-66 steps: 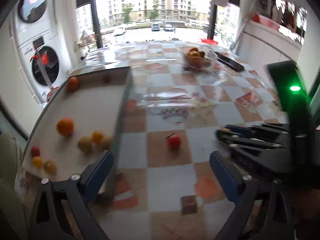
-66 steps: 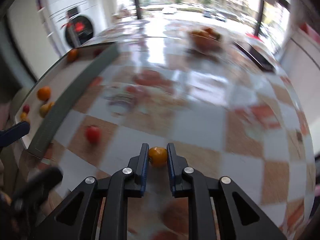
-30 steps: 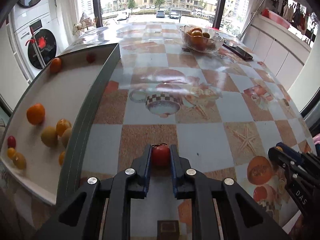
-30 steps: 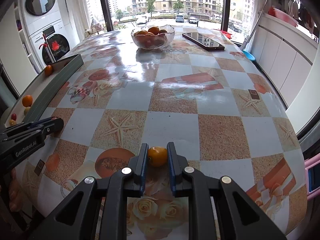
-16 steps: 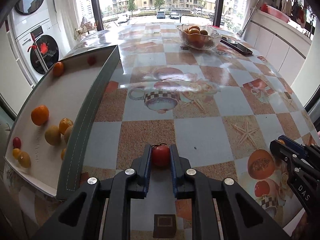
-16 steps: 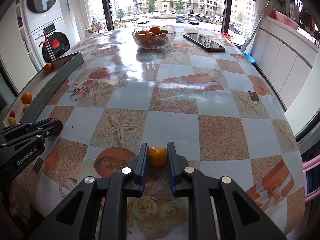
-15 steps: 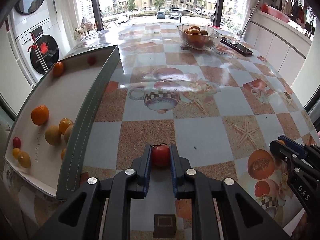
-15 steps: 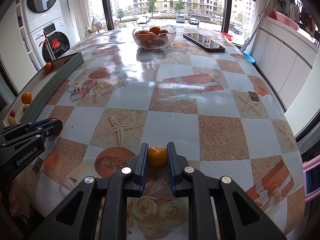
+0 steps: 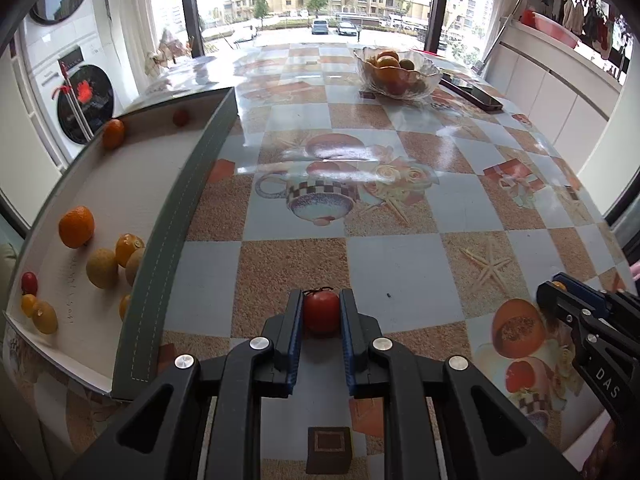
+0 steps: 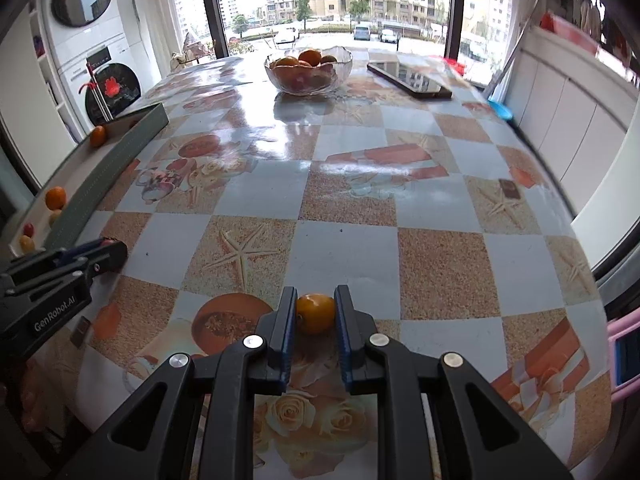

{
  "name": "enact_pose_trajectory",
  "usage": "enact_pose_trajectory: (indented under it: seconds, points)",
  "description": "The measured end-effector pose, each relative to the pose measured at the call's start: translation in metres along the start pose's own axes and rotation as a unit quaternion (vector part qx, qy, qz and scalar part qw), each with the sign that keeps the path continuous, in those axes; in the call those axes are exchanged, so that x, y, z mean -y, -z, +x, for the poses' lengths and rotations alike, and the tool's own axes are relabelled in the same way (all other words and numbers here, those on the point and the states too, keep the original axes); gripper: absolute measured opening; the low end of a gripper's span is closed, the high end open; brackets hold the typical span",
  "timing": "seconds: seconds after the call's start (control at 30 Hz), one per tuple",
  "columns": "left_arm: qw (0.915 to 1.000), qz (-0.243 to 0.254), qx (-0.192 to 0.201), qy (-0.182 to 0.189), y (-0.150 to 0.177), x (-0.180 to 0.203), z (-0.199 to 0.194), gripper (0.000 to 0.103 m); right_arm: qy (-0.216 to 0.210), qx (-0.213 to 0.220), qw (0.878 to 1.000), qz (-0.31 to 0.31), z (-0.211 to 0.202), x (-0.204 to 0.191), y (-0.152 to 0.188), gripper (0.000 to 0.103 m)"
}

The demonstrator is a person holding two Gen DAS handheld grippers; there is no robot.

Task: Organize fruits
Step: 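Carry the tomato and orange over the grey tray with both tools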

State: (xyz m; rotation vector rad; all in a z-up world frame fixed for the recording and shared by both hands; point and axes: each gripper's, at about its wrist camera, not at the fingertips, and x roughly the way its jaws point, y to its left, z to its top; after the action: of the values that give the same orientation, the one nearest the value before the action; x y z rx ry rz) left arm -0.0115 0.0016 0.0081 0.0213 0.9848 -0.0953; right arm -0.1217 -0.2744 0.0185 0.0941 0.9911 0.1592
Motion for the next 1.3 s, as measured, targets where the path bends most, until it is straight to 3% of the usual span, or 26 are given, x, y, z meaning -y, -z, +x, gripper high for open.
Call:
enact_pose_trajectory:
  seconds: [0.17,0.4,0.93,1.3]
  points:
    - [0.9999,0.011,0.007,0.010,-0.006,0.002,-0.012,0.018,-0.058,-0.031,0.996,0.052,0.000,0.017,-0.009,0.020]
    - [0.9996,0.019,0.019,0.010,-0.025,-0.015,-0.033,0.018,-0.089,-0.042,0.993,0.062,-0.007,0.010,-0.034,0.020]
    - [0.9987,-0.005,0.042,-0.027,-0.038,-0.087,-0.050,0.018,-0.119,-0.075,0.990,-0.029,0.019,-0.090,-0.078,0.020]
    - [0.9948,-0.049,0.046,-0.076,-0.064,-0.158,-0.045,0.018,-0.170,-0.077,0.978,-0.091,0.028,-0.175,-0.130,0.020]
